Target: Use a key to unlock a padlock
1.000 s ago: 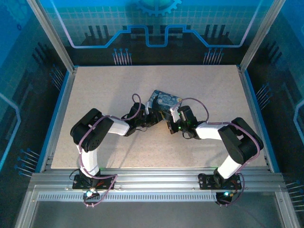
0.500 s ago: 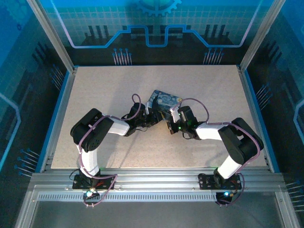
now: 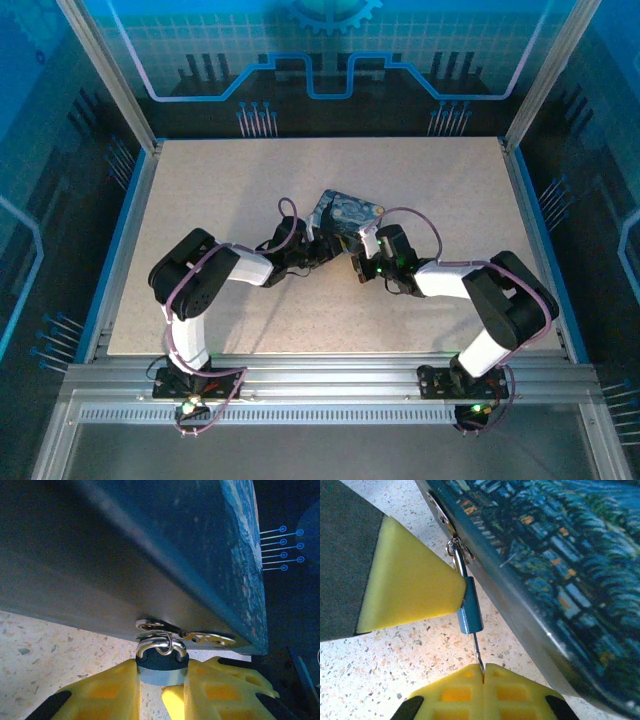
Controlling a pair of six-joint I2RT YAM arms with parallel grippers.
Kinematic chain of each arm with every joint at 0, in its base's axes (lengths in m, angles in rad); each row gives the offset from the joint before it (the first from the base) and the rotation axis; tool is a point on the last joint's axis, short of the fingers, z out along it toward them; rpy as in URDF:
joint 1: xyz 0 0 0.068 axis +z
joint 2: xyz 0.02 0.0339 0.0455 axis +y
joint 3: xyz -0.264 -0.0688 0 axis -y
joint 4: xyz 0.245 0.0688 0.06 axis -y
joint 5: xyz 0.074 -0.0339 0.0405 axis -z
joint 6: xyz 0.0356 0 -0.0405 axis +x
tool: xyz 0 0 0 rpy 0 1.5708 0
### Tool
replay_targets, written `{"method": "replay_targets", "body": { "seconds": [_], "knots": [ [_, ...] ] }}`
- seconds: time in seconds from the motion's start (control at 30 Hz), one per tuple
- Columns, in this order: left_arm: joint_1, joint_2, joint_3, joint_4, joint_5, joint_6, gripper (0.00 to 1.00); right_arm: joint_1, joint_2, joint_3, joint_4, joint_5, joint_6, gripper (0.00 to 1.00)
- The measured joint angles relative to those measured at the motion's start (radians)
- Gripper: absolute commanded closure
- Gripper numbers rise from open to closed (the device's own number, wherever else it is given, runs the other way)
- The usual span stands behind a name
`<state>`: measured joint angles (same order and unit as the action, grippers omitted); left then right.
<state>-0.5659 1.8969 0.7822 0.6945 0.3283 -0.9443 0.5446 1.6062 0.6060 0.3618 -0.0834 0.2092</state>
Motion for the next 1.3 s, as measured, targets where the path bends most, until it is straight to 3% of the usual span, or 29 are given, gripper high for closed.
{"method": "replay_targets", "body": {
  "seconds": [0.6,1.3],
  "knots": [
    [0.0,0.0,0.0,0.002,-0.015,-0.008,0.75,0.024,0.013,0.0,0.035,0.042,0.009,0.99],
    [0.0,0.0,-0.001,0.013,-0.045,-0.03,0.75,0.025,0.063,-0.049,0.224,0.056,-0.018,1.0]
  ]
}}
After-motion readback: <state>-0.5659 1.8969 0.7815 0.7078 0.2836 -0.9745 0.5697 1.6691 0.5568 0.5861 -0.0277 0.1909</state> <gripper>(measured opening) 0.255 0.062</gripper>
